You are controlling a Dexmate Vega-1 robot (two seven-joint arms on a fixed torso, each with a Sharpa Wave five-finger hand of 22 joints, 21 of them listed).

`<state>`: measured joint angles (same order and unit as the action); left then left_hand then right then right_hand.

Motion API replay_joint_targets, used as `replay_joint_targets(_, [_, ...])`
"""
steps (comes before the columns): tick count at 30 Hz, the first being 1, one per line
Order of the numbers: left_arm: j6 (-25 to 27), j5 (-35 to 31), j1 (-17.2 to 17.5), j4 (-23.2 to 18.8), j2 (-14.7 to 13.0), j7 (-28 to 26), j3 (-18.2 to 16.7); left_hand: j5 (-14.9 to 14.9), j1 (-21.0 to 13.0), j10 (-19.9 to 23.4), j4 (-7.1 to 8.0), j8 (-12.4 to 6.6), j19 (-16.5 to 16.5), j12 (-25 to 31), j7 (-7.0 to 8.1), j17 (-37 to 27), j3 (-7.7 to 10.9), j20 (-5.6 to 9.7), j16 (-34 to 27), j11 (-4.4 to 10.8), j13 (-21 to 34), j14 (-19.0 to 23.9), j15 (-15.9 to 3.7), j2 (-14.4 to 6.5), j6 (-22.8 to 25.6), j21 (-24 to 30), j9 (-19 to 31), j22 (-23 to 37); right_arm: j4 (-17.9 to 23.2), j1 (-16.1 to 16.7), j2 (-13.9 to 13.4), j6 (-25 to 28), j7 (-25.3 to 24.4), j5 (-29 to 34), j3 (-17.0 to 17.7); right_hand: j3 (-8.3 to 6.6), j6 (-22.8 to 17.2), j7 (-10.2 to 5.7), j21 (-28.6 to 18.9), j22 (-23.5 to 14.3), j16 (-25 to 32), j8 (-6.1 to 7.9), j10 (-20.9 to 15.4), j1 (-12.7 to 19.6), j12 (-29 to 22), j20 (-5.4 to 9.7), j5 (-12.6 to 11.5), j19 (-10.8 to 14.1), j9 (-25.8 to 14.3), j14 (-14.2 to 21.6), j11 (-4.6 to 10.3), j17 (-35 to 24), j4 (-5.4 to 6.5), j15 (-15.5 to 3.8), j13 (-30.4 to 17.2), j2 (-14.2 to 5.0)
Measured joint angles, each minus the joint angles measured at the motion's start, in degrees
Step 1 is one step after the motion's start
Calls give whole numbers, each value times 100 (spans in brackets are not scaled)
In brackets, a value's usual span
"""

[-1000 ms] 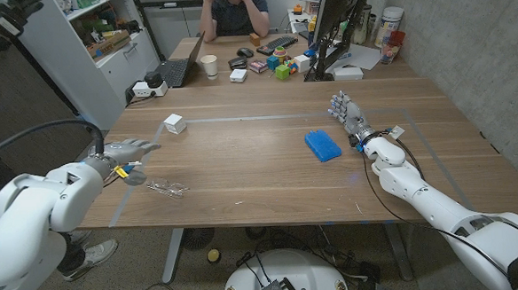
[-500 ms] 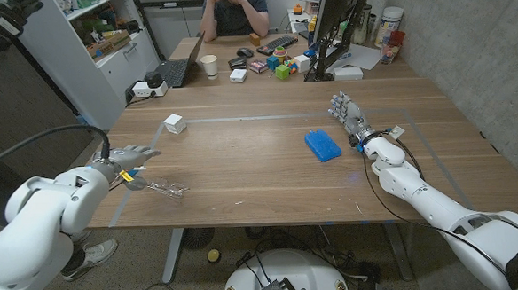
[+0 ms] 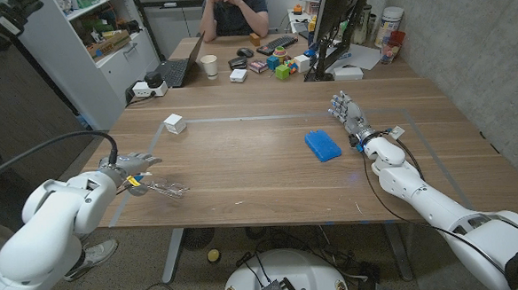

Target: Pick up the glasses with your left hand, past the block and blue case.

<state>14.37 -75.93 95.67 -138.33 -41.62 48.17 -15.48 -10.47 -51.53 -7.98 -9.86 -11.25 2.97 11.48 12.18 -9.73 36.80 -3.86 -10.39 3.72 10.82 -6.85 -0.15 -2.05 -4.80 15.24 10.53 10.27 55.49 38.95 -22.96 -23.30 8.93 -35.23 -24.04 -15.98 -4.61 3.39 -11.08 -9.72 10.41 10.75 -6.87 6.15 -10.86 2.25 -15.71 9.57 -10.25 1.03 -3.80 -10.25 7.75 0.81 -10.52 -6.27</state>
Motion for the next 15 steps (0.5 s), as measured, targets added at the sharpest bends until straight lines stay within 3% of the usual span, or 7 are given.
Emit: replay_joint_targets(15, [413,-152,-249,441,-467,-320,560,0,-68,110,44,-22,121,40,1,0,-144,-25,-24,47,-17,92,-91,-23,62,0,-1,-1,-169,-84,54,-55,32,16,-15,0,0,0,0,0,0,0,1,0,0,-21,0,21,0,0,0,0,0,0,0,0])
